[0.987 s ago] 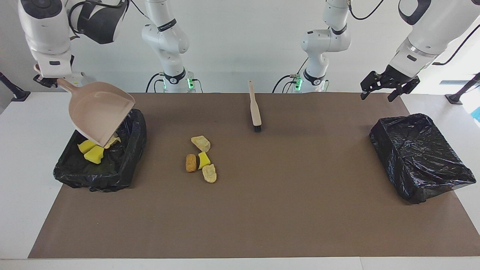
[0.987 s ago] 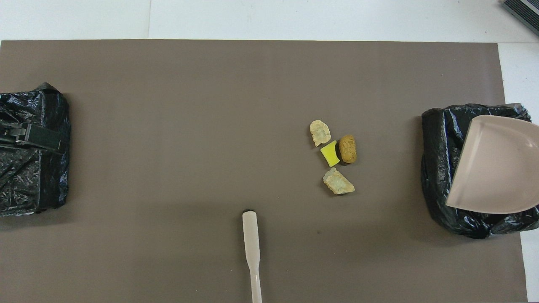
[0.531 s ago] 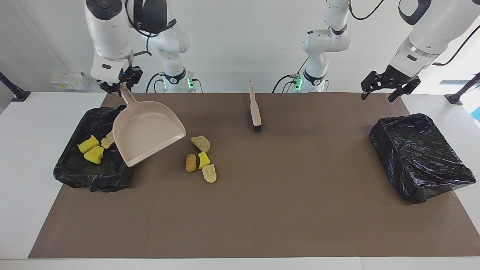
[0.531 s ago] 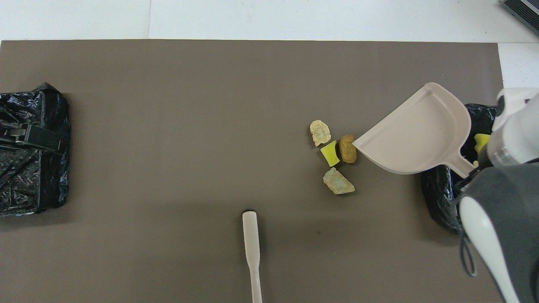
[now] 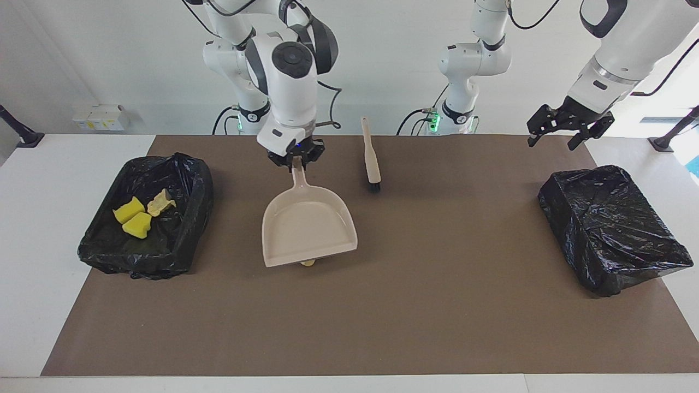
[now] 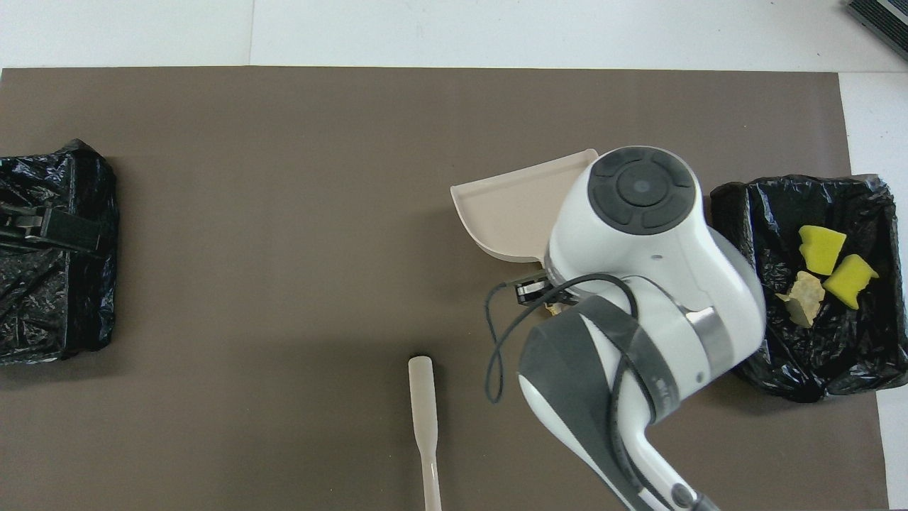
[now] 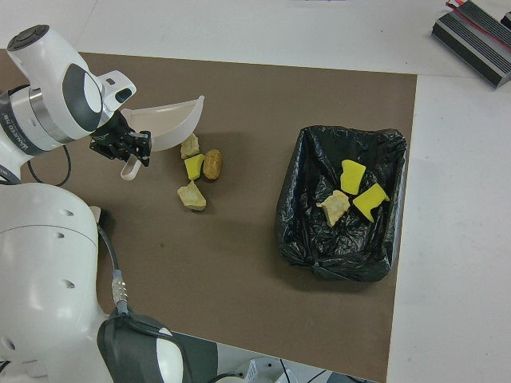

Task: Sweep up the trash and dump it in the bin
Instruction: 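Bring the empty dustpan back to the table center with the right gripper, then reach the left gripper to the dustpan handle, then hold the dustpan with the left gripper while the right gripper grasps the brush, then move the dustpan beside the chunks while the right gripper brings the brush, then sweep the chunks and sponge into the dustpan with the right gripper's brush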

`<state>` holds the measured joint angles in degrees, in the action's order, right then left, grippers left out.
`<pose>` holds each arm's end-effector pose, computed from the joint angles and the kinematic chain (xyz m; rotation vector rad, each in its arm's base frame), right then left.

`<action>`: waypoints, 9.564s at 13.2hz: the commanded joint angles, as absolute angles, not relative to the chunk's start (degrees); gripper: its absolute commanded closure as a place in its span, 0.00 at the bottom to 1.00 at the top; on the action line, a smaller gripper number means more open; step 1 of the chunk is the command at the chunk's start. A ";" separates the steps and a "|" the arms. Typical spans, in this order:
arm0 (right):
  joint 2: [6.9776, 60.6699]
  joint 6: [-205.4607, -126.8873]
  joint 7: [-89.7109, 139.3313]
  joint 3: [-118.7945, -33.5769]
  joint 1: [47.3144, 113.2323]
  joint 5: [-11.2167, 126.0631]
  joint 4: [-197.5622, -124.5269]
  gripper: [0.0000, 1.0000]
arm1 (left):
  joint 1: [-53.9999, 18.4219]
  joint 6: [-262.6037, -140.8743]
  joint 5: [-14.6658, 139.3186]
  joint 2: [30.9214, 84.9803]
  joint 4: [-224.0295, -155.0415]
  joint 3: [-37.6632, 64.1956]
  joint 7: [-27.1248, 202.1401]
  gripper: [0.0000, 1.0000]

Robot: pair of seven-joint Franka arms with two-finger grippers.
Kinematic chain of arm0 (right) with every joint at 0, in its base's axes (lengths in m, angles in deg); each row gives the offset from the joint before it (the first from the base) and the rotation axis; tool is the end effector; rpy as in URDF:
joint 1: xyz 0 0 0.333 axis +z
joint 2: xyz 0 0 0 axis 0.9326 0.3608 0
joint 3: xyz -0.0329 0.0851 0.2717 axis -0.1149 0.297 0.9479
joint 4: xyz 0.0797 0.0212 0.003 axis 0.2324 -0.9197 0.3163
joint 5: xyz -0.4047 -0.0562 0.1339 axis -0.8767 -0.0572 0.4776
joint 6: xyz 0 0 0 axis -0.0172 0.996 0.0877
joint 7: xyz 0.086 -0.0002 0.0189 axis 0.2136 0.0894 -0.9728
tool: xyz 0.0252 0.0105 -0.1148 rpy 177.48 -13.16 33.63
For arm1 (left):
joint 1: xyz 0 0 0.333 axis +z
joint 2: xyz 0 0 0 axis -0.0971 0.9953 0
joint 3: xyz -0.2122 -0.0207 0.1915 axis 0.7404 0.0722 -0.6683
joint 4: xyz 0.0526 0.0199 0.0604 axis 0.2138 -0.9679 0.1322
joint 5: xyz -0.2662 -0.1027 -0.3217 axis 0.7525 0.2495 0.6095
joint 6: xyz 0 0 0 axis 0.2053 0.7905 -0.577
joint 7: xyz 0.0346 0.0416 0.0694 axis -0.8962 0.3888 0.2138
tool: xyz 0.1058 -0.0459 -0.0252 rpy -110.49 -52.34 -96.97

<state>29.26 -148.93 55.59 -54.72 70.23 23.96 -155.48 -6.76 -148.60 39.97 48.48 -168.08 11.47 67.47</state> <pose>0.5525 0.2988 0.4264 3.1073 0.2159 -0.2056 0.5847 -0.0309 0.5926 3.0835 -0.1936 -0.0796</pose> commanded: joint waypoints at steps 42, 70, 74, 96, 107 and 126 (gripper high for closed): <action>15.41 -176.90 72.00 -54.82 96.62 47.40 -193.52 0.09 | -40.28 -193.08 39.03 56.69 -198.53 11.73 97.98 0.00; 14.06 -158.88 54.35 -55.53 62.79 16.09 -184.57 1.00 | -39.15 -194.49 37.98 57.56 -197.15 11.12 102.11 1.00; 23.22 -158.10 53.82 -55.18 60.32 4.69 -182.19 1.00 | -35.73 -192.39 34.29 58.18 -193.20 11.12 96.86 1.00; 17.87 -151.49 70.95 -55.26 65.59 27.18 -183.41 1.00 | -30.71 -179.45 30.95 52.98 -196.97 11.03 19.51 1.00; 29.47 -164.12 68.94 -54.73 74.19 43.14 -179.02 1.00 | -35.63 -184.28 30.95 54.22 -199.15 11.21 19.60 1.00; 30.33 -147.80 38.18 -55.26 64.29 8.84 -165.15 1.00 | -33.08 -186.49 34.82 56.07 -196.09 11.21 19.85 1.00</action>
